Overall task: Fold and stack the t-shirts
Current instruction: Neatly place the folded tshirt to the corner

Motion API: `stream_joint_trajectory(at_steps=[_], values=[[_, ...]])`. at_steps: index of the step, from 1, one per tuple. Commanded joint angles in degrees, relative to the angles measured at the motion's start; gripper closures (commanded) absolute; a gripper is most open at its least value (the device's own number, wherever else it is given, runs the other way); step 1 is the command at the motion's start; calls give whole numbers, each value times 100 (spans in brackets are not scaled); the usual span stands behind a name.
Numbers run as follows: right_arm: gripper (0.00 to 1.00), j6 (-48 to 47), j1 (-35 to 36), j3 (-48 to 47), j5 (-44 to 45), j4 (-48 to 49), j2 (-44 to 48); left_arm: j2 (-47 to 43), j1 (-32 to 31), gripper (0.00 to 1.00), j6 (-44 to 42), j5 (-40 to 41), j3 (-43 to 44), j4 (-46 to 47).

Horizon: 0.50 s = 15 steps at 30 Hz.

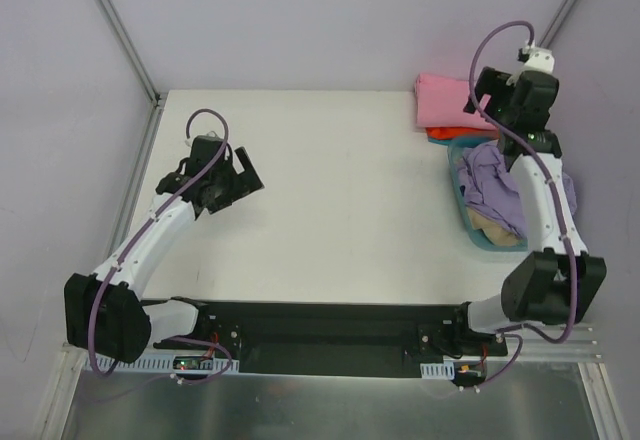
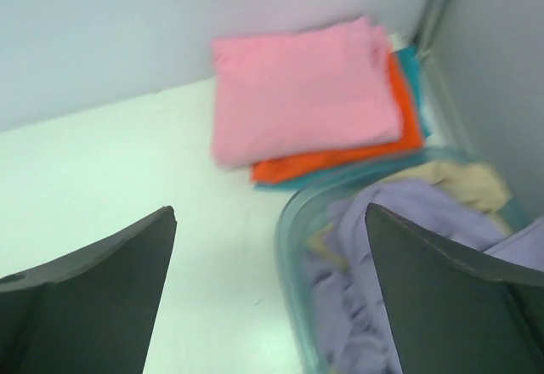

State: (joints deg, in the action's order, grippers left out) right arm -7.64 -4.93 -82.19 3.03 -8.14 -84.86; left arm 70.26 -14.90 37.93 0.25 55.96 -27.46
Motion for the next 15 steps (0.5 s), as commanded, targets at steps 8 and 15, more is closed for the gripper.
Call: stream_joint_trajectory(at_steps=[8, 15], values=[[3, 1967, 1697, 4083, -1015, 1094, 1700, -1005, 48, 1, -190, -333, -981, 900], [3, 1907, 1978, 5389, -417, 1149, 3008, -1347, 48, 1, -85, -324, -1544, 1032]])
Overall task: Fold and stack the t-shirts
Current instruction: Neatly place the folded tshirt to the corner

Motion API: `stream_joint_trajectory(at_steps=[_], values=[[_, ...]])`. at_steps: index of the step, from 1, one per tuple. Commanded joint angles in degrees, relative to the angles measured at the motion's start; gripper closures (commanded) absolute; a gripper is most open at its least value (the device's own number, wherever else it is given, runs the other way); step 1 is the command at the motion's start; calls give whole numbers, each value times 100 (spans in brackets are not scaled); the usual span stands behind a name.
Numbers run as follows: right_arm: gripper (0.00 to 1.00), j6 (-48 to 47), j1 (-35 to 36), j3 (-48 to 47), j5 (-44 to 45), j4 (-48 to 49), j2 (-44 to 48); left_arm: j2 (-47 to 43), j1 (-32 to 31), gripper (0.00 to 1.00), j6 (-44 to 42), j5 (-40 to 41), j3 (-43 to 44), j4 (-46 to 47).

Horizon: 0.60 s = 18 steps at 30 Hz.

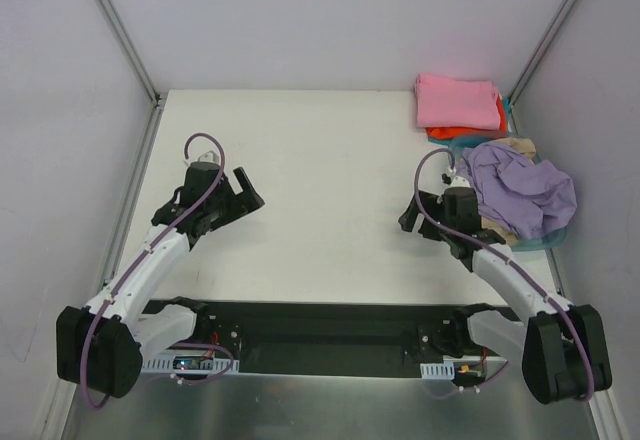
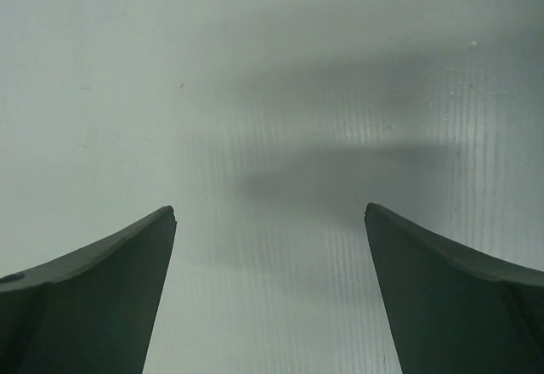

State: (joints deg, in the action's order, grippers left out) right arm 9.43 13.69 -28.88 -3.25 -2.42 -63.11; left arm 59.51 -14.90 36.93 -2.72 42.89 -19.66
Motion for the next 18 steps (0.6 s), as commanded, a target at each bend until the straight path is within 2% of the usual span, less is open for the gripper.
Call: stream_joint_trajectory(at_steps=[1, 6, 18], values=[[3, 165, 116, 111, 219, 549, 957, -299, 48, 1, 34, -18, -307, 270], [3, -221, 125, 94, 219, 435, 1599, -361, 48, 1, 34, -18, -334, 349], [3, -257, 151, 32, 474, 365, 1873, -325, 48, 1, -36, 9, -290, 419]])
